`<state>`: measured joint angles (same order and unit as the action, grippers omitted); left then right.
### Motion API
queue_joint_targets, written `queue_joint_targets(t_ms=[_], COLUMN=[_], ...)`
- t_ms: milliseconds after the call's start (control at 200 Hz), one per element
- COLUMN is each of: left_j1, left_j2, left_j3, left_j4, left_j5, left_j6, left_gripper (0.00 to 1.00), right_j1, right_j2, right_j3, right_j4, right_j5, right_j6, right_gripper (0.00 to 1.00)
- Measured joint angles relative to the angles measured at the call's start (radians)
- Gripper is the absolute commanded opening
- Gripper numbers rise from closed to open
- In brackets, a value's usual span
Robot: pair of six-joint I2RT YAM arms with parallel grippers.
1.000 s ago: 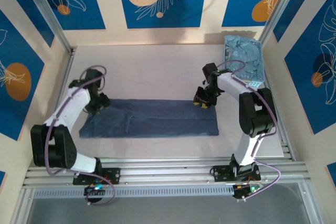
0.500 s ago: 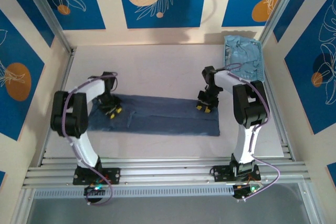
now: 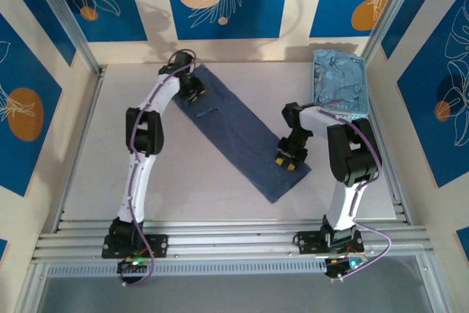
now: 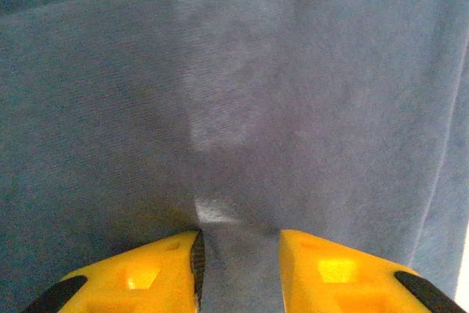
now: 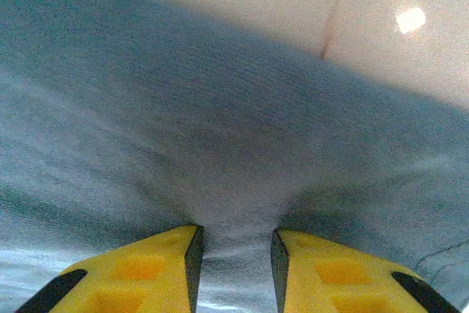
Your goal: Fold and stack the t-shirts
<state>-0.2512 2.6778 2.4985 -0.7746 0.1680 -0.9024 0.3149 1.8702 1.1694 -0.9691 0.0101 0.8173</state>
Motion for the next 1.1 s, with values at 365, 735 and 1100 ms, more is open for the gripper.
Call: queue_joint_targets(t_ms=[365, 735, 1100], left_j1=[-0.054, -0.072, -0.212], left_j2=[0.1, -0.08, -0.541], left_j3=[0.104, -0.048, -0.775], left_j4=[0.229, 0.156, 0.261], left_j5=[0.103, 0.123, 0.113], left_j6=[-0.071, -0.045, -0.237], left_gripper=[0.5, 0.46, 0.35], right_j1=[0.257, 0.099, 0.013], right_j2=[-0.008, -0.136, -0.129], right_j3=[-0.035, -0.033, 0.062], right_j4=[0.05, 0.091, 0.153], right_j5=[-0.148, -0.278, -0.27], right_j6=[0.188, 0.237, 0.077], right_gripper=[0.35, 0.39, 0.32])
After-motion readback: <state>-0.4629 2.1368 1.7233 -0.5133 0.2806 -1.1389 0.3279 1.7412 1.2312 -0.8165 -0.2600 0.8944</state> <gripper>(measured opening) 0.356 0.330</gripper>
